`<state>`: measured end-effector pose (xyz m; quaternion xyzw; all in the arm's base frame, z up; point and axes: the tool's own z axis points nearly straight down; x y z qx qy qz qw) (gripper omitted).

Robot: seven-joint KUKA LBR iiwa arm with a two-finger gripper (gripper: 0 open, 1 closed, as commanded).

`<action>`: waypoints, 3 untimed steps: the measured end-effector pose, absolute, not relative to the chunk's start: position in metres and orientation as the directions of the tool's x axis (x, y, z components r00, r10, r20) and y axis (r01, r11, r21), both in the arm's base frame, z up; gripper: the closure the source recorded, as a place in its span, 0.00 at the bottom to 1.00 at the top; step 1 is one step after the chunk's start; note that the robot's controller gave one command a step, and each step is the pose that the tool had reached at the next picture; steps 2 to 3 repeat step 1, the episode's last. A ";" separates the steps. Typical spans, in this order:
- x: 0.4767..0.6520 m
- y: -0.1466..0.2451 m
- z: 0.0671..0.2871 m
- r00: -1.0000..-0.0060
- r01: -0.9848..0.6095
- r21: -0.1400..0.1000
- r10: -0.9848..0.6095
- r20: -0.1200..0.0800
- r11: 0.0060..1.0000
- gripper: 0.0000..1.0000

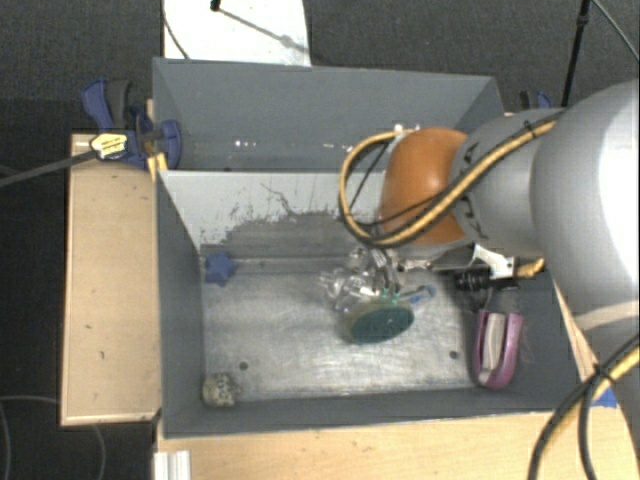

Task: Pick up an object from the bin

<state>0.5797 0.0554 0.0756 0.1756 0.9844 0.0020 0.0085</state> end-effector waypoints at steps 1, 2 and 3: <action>0.586 0.075 0.219 -0.983 0.183 0.003 0.183 -0.011 0.983 1.00; 0.586 0.075 0.219 -0.983 0.183 0.003 0.183 -0.011 0.983 1.00; 0.586 0.075 0.219 -0.983 0.183 0.003 0.183 -0.011 0.983 1.00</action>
Offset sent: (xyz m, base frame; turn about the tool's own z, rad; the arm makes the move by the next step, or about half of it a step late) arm 0.0034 0.0197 0.1380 -0.1696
